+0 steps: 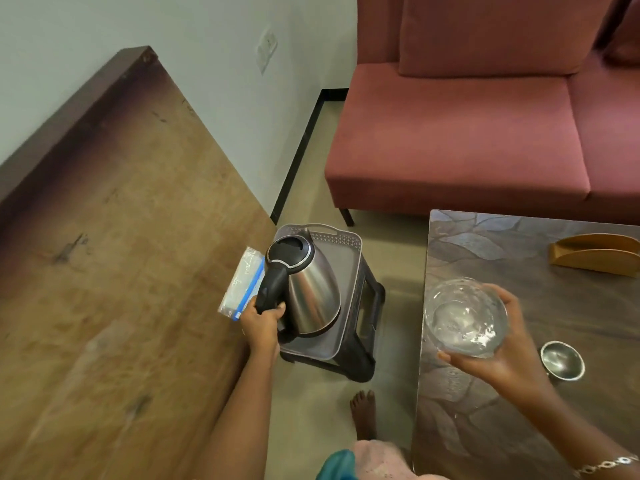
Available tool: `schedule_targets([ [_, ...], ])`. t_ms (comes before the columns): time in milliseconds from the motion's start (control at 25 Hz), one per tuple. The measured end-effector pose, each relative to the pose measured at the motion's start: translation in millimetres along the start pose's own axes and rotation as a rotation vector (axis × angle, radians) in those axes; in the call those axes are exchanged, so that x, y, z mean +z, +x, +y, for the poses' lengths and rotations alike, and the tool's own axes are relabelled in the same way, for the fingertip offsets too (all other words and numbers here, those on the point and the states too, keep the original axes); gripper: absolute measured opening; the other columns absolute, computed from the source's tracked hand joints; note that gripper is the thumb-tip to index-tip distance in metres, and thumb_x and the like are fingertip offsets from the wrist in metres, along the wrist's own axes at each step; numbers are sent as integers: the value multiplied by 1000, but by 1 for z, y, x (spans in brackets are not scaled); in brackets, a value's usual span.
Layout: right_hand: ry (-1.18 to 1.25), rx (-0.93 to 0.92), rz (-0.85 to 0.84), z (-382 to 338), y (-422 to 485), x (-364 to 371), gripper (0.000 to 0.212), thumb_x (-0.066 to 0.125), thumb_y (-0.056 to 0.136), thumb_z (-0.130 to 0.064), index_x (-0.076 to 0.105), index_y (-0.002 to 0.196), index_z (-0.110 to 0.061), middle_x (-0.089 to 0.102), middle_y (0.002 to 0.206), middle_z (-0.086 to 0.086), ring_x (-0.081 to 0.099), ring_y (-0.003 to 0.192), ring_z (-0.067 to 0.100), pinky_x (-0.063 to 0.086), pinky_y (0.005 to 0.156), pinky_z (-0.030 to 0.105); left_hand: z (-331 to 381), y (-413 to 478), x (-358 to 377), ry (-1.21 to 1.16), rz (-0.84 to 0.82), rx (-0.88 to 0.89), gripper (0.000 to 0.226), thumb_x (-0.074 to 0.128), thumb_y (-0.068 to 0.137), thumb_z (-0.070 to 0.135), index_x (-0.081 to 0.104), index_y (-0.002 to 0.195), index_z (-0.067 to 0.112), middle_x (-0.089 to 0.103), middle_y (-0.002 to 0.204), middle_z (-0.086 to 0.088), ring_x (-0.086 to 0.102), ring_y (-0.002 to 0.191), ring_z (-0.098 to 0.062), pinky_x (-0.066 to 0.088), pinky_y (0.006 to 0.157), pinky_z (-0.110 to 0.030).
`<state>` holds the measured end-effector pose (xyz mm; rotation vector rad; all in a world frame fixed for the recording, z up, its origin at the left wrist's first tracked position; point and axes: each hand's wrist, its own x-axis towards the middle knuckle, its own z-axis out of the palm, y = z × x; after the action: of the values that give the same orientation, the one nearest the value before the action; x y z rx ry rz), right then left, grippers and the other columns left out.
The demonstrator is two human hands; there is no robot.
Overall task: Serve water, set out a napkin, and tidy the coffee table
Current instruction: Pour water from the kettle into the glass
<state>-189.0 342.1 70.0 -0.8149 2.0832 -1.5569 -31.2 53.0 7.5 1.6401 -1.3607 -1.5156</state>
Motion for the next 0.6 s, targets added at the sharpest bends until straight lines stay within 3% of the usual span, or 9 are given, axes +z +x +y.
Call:
schedule_targets([
  [120, 2, 5, 8, -3, 3, 2, 89, 73, 40, -72, 30, 115, -53, 46, 116, -34, 49, 111, -5, 39, 91, 7, -29, 23, 4, 121, 52, -6, 33, 73, 60, 2, 66, 91, 10, 68, 92, -19, 63, 87, -37, 52, 88, -49],
  [200, 7, -1, 10, -6, 6, 3, 88, 74, 41, -71, 29, 115, -53, 46, 116, -35, 49, 111, -5, 39, 91, 6, -30, 16, 9, 175, 65, -18, 35, 73, 61, 1, 65, 95, 3, 67, 99, -24, 62, 94, -43, 50, 89, -55],
  [320, 0, -17, 9, -11, 7, 5, 86, 73, 42, -71, 29, 114, -56, 45, 116, -37, 48, 111, -7, 39, 90, 5, -29, 3, 14, 190, 82, 13, 31, 68, 70, -9, 62, 101, -8, 63, 104, -27, 60, 97, -44, 50, 89, -53],
  [480, 8, -24, 2, -12, 9, 7, 87, 74, 42, -71, 30, 115, -56, 45, 116, -36, 48, 112, -5, 40, 92, 8, -46, 5, 14, 153, 74, -12, 28, 68, 70, -7, 63, 96, 1, 61, 88, -13, 61, 95, -43, 50, 88, -54],
  [600, 8, -29, -15, -13, 8, 8, 85, 74, 42, -71, 30, 114, -56, 45, 116, -36, 48, 112, -7, 40, 92, 7, -56, -3, 15, 148, 65, -35, 33, 69, 71, -5, 63, 102, 5, 66, 96, -15, 61, 97, -40, 49, 91, -51],
])
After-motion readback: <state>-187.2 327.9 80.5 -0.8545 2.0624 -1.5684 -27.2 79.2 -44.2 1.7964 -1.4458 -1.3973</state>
